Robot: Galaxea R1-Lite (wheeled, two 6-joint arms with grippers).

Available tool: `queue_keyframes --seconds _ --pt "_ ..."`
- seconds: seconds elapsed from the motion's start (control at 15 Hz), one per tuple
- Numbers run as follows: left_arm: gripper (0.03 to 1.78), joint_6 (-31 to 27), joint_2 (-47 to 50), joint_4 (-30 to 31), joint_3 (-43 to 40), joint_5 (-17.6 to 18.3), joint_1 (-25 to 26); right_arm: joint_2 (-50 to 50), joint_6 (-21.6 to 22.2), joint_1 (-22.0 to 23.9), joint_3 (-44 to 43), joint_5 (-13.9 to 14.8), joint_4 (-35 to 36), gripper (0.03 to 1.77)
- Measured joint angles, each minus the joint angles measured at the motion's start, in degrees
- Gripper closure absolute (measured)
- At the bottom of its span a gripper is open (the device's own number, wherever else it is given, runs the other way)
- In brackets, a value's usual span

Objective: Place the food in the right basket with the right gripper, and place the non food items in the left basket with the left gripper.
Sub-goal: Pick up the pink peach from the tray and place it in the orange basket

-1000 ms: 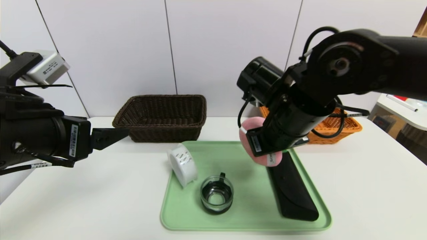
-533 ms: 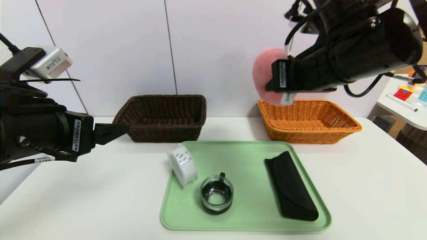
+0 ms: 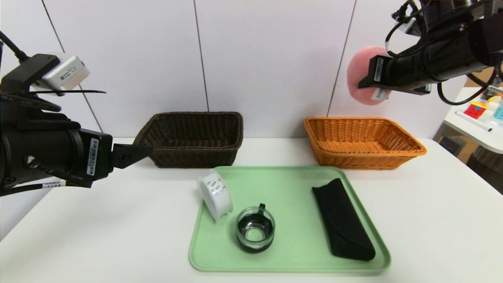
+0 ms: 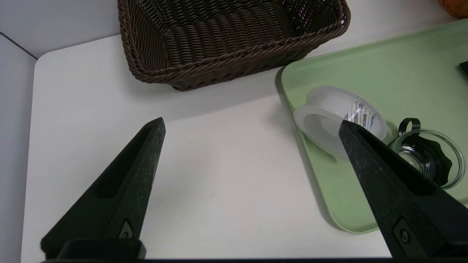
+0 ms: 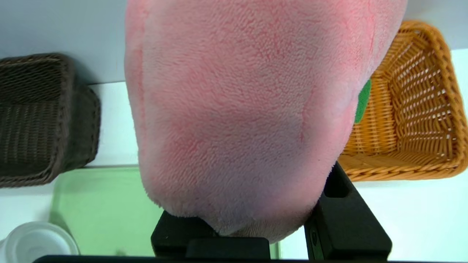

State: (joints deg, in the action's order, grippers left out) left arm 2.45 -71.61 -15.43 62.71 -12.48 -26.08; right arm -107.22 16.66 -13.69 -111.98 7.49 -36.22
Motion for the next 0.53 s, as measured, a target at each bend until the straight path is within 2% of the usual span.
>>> queue_keyframes --seconds 0.13,0.27,0.53 --pt "0.12 0.1 -0.9 -1.8 2.5 0.0 0.0 -2.9 2.5 3.4 0.0 -4.0 0.1 1.19" --pt "0.12 0.2 -1.6 -2.3 3.8 0.0 0.0 -5.4 4.4 5.3 0.0 -6.1 0.1 1.19" --pt "0.12 0.6 -2.7 -2.3 4.2 0.2 0.0 -9.6 5.6 8.2 0.0 -7.0 0.1 1.19"
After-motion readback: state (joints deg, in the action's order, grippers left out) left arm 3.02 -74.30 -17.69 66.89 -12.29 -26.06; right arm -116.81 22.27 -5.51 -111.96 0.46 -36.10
